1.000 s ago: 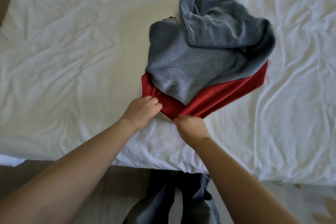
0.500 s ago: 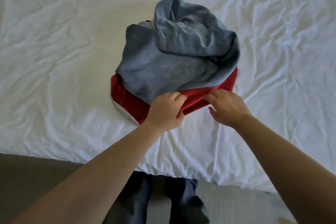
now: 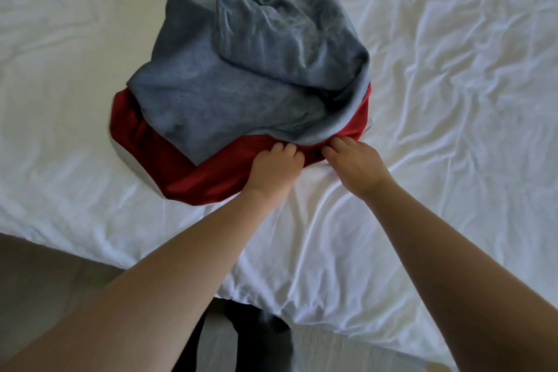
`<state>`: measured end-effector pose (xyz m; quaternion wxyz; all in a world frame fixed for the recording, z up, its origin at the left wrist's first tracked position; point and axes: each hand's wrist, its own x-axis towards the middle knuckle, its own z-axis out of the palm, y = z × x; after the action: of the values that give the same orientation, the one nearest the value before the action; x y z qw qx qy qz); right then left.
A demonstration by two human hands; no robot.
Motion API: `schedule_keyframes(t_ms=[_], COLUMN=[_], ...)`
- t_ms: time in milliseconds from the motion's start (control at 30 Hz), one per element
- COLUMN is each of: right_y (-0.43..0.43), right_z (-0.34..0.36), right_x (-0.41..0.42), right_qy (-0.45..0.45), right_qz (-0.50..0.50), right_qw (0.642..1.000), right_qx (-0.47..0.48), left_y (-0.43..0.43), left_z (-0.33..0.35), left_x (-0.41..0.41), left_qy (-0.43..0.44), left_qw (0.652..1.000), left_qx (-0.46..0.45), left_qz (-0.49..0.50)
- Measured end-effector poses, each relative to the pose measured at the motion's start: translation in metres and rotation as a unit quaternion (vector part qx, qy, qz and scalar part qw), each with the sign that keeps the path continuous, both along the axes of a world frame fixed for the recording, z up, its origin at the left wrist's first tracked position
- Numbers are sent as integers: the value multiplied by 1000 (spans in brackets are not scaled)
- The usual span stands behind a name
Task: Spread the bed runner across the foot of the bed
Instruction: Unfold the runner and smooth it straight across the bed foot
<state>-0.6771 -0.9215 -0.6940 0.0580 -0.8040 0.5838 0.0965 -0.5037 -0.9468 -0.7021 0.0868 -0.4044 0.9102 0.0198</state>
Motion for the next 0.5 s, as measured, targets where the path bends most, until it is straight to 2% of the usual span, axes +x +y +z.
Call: schedule_keyframes(t_ms=[167,500], right_y=[-1,56], right_z=[-9,-2], right_x=[-4,-41], right_qy=[-45,-86], right_qz=[27,72], right_qw=[997,991], right_qx=[-60,-66], left_y=[-2,69], left_z=[-4,6], left_x=[0,-29], left_qy=[24,37], left_qw=[1000,994], left_qx=[2,81], left_qz=[-7,-58])
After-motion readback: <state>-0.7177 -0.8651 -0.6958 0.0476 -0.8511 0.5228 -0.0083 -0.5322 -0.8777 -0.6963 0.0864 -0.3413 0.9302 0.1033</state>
